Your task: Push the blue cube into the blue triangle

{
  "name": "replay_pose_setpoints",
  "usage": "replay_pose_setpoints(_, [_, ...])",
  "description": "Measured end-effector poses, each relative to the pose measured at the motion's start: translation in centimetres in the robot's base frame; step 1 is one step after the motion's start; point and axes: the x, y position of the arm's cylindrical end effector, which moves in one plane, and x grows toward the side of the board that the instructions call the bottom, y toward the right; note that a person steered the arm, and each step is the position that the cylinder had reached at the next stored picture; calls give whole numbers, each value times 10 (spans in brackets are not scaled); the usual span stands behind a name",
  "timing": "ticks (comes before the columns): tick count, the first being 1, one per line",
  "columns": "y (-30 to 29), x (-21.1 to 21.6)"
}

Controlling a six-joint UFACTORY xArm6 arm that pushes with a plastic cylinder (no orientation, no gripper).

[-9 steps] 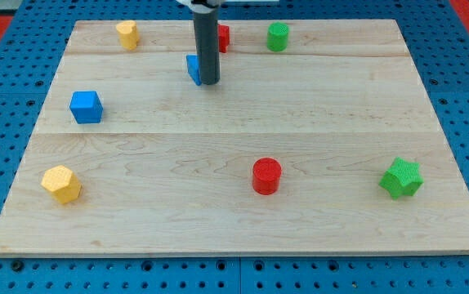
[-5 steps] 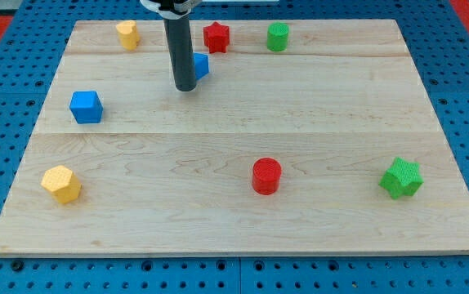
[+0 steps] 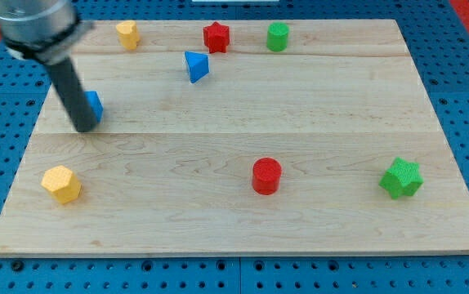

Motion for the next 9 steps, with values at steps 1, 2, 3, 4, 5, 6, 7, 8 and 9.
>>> replay_pose_setpoints(1, [-27, -1])
replay_pose_setpoints(2, [-60, -15])
replay_pose_setpoints(3, [-5, -20])
replay_pose_setpoints(4, [84, -23])
replay_pose_setpoints(5, [54, -23])
replay_pose_setpoints(6, [6, -24])
replay_pose_setpoints(7, [39, -30])
replay_pose_setpoints(8, [56, -44])
replay_pose_setpoints(9, [4, -50])
